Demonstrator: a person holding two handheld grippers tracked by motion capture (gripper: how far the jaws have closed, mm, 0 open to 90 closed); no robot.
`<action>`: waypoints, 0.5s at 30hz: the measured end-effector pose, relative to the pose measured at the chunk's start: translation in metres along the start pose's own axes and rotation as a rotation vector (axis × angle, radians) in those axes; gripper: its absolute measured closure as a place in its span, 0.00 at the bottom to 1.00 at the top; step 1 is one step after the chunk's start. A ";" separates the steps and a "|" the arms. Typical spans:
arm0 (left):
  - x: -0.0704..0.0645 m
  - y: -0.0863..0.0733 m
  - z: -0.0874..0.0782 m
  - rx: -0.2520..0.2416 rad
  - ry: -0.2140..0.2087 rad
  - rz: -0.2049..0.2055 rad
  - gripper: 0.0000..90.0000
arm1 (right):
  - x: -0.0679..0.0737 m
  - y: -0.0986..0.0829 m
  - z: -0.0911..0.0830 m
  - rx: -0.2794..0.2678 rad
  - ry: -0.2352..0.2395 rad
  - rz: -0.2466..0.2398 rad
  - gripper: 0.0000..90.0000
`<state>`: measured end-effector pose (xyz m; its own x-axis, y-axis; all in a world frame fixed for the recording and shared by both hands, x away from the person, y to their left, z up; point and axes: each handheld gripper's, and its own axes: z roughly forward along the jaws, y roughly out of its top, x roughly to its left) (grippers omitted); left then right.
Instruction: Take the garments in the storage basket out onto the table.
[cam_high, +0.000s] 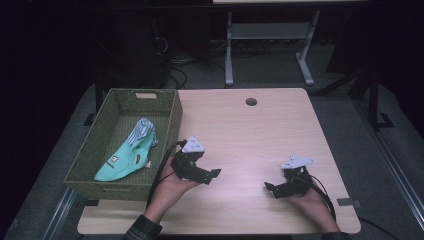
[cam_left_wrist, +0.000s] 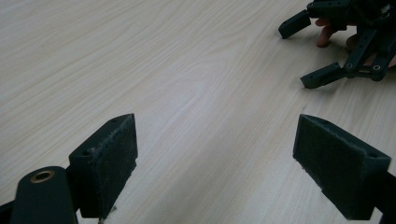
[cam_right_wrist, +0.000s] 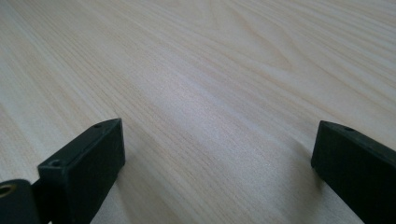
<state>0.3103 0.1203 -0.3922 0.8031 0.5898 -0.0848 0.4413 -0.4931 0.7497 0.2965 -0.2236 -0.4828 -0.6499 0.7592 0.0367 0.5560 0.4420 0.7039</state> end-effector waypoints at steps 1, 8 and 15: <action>0.000 0.001 -0.001 0.001 -0.002 0.001 0.15 | 0.000 0.000 0.000 0.000 0.000 0.000 0.03; 0.003 0.010 -0.009 -0.011 0.003 0.013 0.15 | 0.000 0.000 0.000 0.000 0.000 0.000 0.03; 0.009 0.012 -0.013 -0.026 -0.003 0.012 0.15 | 0.000 0.000 0.000 0.000 0.000 0.000 0.03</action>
<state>0.3171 0.1279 -0.3750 0.8098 0.5816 -0.0774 0.4206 -0.4835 0.7677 0.2965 -0.2236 -0.4827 -0.6497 0.7592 0.0370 0.5563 0.4418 0.7037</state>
